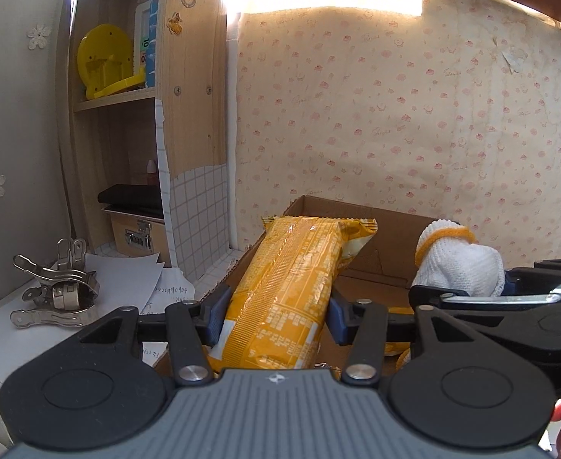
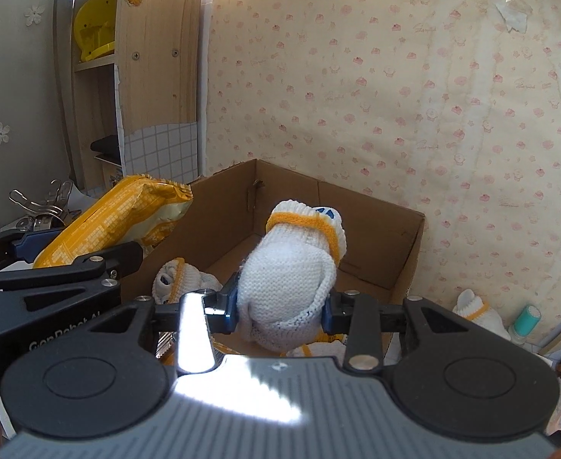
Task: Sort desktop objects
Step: 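Open left tool to drop the chip bag while right tool drops the glove into the box, then move both open tools back from the box toward the two gloves on the desk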
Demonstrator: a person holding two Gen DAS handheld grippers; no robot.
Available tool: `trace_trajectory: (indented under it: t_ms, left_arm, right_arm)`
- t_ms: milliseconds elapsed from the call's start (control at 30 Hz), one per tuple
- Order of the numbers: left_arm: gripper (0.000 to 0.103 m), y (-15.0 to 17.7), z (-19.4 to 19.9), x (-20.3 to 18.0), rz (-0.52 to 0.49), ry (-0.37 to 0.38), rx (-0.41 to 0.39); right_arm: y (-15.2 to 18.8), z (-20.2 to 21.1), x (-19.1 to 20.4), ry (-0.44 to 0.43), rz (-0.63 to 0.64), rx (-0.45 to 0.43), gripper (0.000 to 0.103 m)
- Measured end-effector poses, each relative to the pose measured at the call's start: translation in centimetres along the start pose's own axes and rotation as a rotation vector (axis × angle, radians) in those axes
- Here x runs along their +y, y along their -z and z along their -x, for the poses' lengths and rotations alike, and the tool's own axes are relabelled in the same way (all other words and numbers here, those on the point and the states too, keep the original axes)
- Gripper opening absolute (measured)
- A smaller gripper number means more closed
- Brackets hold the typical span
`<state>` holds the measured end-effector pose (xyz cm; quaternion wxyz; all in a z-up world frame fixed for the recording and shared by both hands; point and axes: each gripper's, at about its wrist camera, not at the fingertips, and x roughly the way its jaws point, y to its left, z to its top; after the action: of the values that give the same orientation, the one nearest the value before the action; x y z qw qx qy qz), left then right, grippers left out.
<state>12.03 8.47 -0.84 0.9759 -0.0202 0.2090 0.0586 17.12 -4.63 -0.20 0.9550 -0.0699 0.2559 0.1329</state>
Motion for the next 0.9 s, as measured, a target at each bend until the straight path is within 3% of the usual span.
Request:
trace_trajectory:
  t_ms: [200, 433, 700, 900]
  left_arm:
    - [0.054, 0.0, -0.2, -0.1, 0.002, -0.001, 0.003]
    - [0.052, -0.3, -0.2, 0.0, 0.007, -0.007, -0.014]
    - [0.055, -0.6, -0.3, 0.1, 0.011, -0.006, -0.011]
    - [0.067, -0.7, 0.2, 0.3, 0.019, -0.017, -0.022]
  right_arm:
    - [-0.1, -0.5, -0.2, 0.016, -0.003, -0.007, 0.043]
    - [-0.4, -0.1, -0.4, 0.034, -0.004, -0.029, 0.059]
    - [-0.3, 0.2, -0.4, 0.033, -0.006, -0.033, 0.059]
    - [-0.3, 0.6, -0.5, 0.042, -0.012, -0.039, 0.059]
